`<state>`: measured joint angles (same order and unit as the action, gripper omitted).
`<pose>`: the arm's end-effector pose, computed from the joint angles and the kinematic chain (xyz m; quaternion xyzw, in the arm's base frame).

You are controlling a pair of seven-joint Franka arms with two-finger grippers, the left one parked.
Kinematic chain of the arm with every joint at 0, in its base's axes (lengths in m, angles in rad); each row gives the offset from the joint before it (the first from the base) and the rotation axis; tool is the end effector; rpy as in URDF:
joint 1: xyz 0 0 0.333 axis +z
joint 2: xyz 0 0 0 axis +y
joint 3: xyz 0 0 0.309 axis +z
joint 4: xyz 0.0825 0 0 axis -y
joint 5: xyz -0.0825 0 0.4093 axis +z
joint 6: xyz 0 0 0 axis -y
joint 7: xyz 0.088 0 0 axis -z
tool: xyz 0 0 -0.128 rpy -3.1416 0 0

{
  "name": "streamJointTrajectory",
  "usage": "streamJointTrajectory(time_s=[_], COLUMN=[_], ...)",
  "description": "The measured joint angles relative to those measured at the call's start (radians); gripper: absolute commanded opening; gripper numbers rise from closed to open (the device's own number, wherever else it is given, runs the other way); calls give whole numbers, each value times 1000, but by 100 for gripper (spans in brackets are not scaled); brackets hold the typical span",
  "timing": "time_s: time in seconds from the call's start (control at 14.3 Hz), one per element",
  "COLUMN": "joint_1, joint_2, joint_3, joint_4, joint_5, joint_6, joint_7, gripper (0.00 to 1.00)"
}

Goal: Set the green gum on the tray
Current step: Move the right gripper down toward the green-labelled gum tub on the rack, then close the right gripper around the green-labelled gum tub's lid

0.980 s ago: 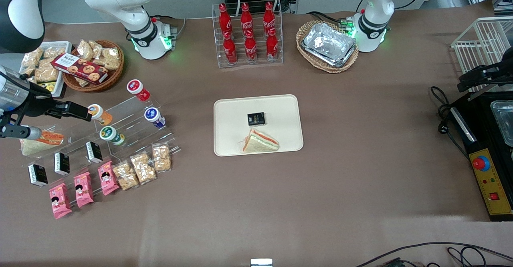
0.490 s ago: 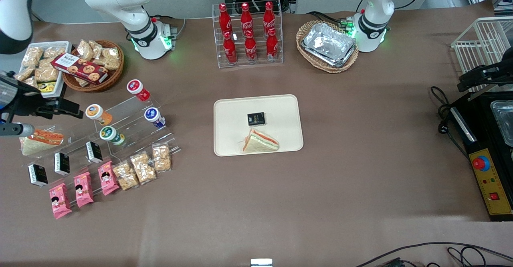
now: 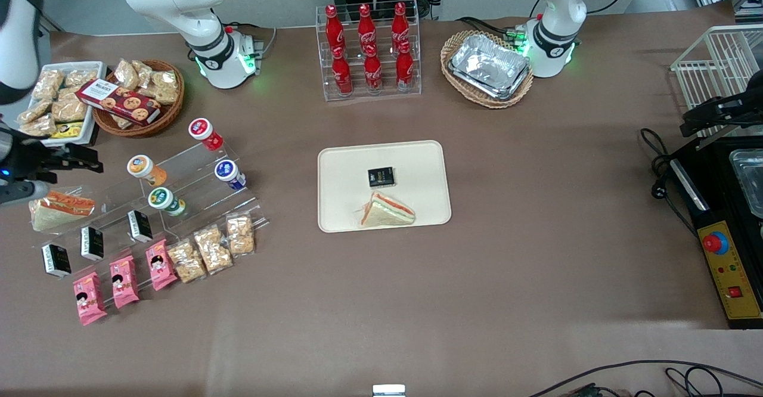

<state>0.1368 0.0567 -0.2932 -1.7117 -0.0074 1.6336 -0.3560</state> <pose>0.5802 -0.0894 0.5001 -0.9928 -0.0996 0.0670 0.0053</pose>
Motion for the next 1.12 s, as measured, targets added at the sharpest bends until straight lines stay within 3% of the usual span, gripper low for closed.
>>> streamJointTrajectory(time_s=[0.56, 1.12], joint_1=[12, 28], joint_2=[-45, -35], joint_3=[11, 17], joint_4=[-417, -565], joint_5=[-7, -7], joint_6=[496, 693], joint_7=[-74, -74], gripper=[100, 100])
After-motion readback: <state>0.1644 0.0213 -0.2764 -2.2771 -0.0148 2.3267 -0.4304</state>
